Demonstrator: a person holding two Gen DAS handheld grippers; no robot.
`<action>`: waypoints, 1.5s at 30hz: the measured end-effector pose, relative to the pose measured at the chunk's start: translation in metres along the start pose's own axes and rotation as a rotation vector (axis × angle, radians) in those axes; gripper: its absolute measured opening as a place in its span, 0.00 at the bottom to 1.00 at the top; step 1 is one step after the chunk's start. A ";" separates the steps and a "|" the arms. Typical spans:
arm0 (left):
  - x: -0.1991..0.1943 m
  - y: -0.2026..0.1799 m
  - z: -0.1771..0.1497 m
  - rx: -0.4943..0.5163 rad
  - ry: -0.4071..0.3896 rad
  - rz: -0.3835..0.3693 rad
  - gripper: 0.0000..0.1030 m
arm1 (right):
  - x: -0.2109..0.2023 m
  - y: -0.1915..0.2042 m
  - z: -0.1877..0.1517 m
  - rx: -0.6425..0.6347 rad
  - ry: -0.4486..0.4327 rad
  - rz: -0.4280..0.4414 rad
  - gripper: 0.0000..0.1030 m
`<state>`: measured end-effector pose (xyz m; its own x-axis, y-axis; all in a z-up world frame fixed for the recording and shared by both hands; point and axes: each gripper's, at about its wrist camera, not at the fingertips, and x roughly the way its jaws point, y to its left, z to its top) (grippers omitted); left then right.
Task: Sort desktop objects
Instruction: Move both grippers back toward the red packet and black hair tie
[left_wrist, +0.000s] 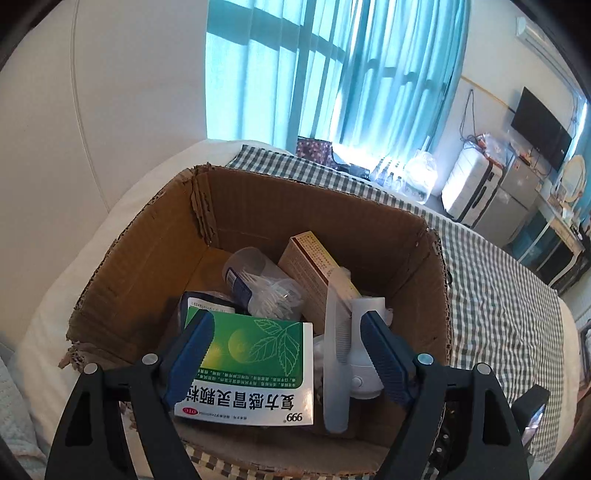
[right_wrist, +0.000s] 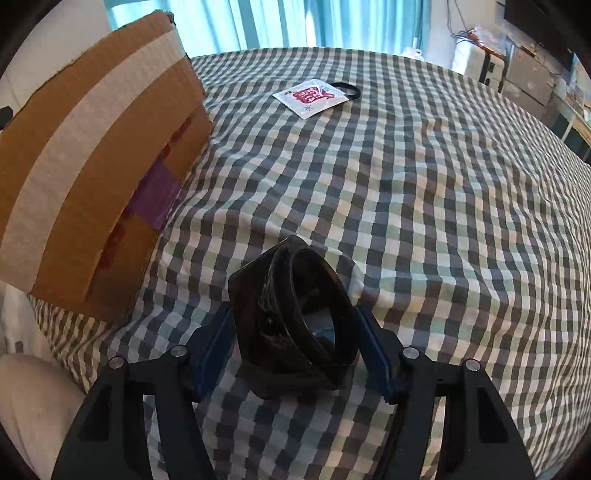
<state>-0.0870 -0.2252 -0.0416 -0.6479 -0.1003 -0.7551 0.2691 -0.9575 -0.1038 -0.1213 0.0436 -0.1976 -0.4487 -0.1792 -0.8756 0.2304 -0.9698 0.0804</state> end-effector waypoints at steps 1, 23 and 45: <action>-0.001 0.002 0.000 -0.004 0.002 -0.002 0.82 | -0.004 0.001 -0.001 -0.015 -0.004 -0.011 0.62; -0.036 0.040 0.002 -0.008 -0.043 0.056 0.93 | -0.155 0.118 0.135 0.028 -0.375 0.340 0.83; 0.003 -0.201 -0.056 0.257 -0.029 -0.187 1.00 | -0.198 -0.108 0.024 0.154 -0.447 -0.079 0.84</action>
<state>-0.1032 -0.0179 -0.0587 -0.6901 0.0799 -0.7193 -0.0433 -0.9967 -0.0691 -0.0780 0.1794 -0.0218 -0.7947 -0.1244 -0.5941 0.0651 -0.9906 0.1205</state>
